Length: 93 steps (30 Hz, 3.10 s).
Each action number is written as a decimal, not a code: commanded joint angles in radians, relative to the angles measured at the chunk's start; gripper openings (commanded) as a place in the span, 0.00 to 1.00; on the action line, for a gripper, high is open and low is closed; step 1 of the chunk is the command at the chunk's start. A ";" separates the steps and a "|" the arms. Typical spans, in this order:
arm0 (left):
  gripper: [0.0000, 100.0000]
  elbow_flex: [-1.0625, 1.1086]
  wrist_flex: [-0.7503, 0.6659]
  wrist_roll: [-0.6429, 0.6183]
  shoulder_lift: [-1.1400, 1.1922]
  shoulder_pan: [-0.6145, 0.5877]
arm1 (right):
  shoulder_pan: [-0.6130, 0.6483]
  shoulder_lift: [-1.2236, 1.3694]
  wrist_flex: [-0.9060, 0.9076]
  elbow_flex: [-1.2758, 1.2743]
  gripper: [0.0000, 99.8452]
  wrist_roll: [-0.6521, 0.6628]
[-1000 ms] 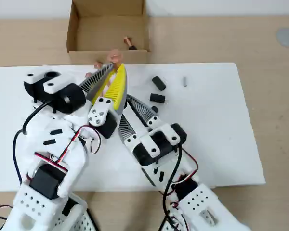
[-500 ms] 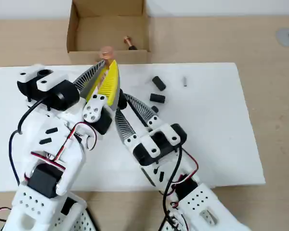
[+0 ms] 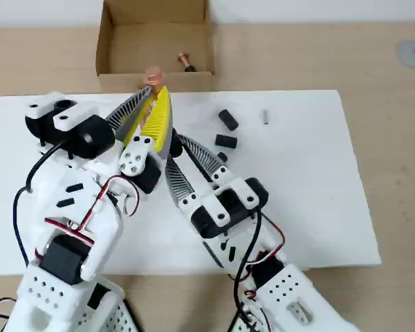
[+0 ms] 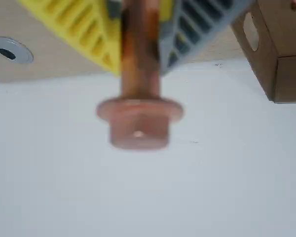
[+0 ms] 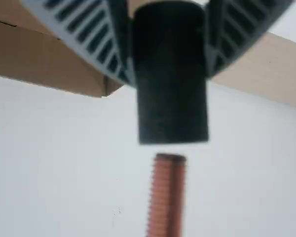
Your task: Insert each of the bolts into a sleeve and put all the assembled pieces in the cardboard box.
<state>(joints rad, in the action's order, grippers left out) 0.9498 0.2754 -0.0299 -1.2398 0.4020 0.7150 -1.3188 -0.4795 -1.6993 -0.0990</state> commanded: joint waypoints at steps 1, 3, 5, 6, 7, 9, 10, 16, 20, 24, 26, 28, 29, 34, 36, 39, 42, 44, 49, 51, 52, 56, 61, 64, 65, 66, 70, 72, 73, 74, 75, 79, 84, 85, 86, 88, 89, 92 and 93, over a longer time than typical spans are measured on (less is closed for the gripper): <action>0.00 -0.005 -0.023 -0.008 -0.008 0.021 | -0.008 -0.019 -0.029 0.039 0.01 -0.011; 0.00 -0.005 -0.023 -0.008 -0.008 0.034 | -0.008 -0.019 -0.029 0.039 0.01 -0.011; 0.00 -0.008 -0.023 -0.008 -0.008 0.040 | -0.008 -0.019 -0.029 0.039 0.01 -0.011; 0.00 -0.009 -0.023 -0.008 -0.008 0.049 | -0.008 -0.019 -0.029 0.039 0.01 -0.011; 0.00 -0.011 -0.021 -0.008 -0.010 0.055 | -0.008 -0.019 -0.029 0.036 0.01 -0.011; 0.00 -0.014 -0.014 -0.008 -0.010 0.054 | -0.010 -0.019 -0.026 0.035 0.01 -0.011; 0.00 -0.017 -0.008 -0.006 -0.010 0.048 | -0.010 -0.019 -0.026 0.035 0.01 -0.011; 0.00 -0.049 0.092 -0.003 -0.033 0.043 | -0.010 -0.019 -0.025 0.033 0.01 -0.011; 0.00 -0.040 0.104 0.002 -0.094 0.043 | -0.010 -0.019 -0.025 0.033 0.01 -0.011; 0.00 -0.008 0.098 -0.002 -0.116 0.006 | -0.010 -0.019 -0.025 0.035 0.01 -0.011; 0.00 -0.006 0.098 -0.003 -0.120 -0.005 | -0.010 -0.018 -0.025 0.035 0.01 -0.011; 0.00 -0.012 0.098 -0.005 -0.120 -0.017 | -0.010 -0.016 -0.025 0.035 0.01 -0.011; 0.00 -0.014 0.097 -0.005 -0.120 -0.021 | -0.010 -0.016 -0.023 0.035 0.01 -0.011; 0.00 -0.012 0.100 -0.006 -0.120 -0.012 | -0.010 -0.018 -0.023 0.035 0.01 -0.011; 0.00 -0.012 0.100 -0.011 -0.120 -0.011 | -0.010 -0.018 -0.023 0.035 0.01 -0.011; 0.00 -0.012 0.098 -0.041 -0.120 -0.011 | -0.010 -0.018 -0.023 0.035 0.01 -0.011; 0.00 -0.005 0.103 -0.051 -0.119 -0.005 | -0.010 -0.018 -0.023 0.035 0.01 -0.011; 0.00 0.006 0.106 -0.054 -0.119 0.017 | -0.010 -0.018 -0.023 0.035 0.01 -0.011; 0.00 0.023 0.103 -0.052 -0.120 0.028 | -0.010 -0.018 -0.023 0.035 0.01 -0.011; 0.00 0.025 0.104 -0.054 -0.120 0.026 | -0.010 -0.018 -0.023 0.035 0.01 -0.011; 0.00 0.025 0.104 -0.051 -0.120 0.025 | -0.010 -0.018 -0.023 0.035 0.01 -0.011; 0.00 0.025 0.104 -0.049 -0.120 0.026 | -0.010 -0.018 -0.023 0.035 0.01 -0.011; 0.00 0.031 0.172 -0.046 -0.116 0.057 | -0.010 -0.018 -0.023 0.035 0.01 -0.011; 0.04 0.029 0.252 -0.040 -0.120 0.077 | -0.010 -0.018 -0.023 0.035 0.01 -0.011; 0.05 0.021 0.261 -0.040 -0.120 0.071 | -0.010 -0.018 -0.023 0.035 0.01 -0.011; 0.06 0.011 0.261 -0.040 -0.120 0.066 | -0.010 -0.018 -0.023 0.035 0.01 -0.011; 0.11 -0.034 0.261 -0.072 -0.114 -0.012 | -0.010 -0.018 -0.023 0.035 0.01 -0.011; 0.13 -0.052 0.284 -0.071 -0.114 -0.040 | -0.010 -0.018 -0.023 0.035 0.01 -0.011; 0.14 -0.072 0.315 -0.071 -0.114 -0.046 | -0.010 -0.018 -0.023 0.035 0.01 -0.011; 0.15 -0.095 0.359 -0.071 -0.114 -0.046 | -0.010 -0.016 -0.023 0.035 0.01 -0.011; 0.15 -0.123 0.411 -0.071 -0.113 -0.046 | -0.010 -0.016 -0.023 0.036 0.01 -0.011; 0.15 -0.233 0.569 -0.071 -0.113 -0.044 | -0.010 -0.012 -0.023 0.042 0.01 -0.011; 0.15 -0.411 0.770 -0.072 -0.101 -0.044 | -0.015 -0.010 -0.008 0.044 0.01 -0.006; 0.15 -0.460 0.807 -0.072 -0.085 -0.052 | -0.027 -0.010 0.015 0.051 0.01 -0.006; 0.15 -0.520 0.850 -0.074 -0.065 -0.054 | -0.038 -0.008 0.046 0.067 0.01 -0.008; 0.15 -0.658 0.947 -0.072 -0.004 -0.063 | -0.076 -0.008 0.110 0.116 0.01 -0.011; 0.14 -0.724 1.005 -0.069 0.038 -0.089 | -0.093 -0.008 0.138 0.151 0.01 -0.011; 0.14 -0.861 1.178 -0.057 0.177 -0.226 | -0.131 -0.004 0.236 0.282 0.01 -0.026; 0.14 -0.890 1.243 -0.054 0.214 -0.273 | -0.140 0.008 0.276 0.332 0.01 -0.037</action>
<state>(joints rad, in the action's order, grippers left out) 0.1979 1.3679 -0.0959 -1.1400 0.2440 0.6153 -1.3188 -0.2739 -1.5566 -0.1112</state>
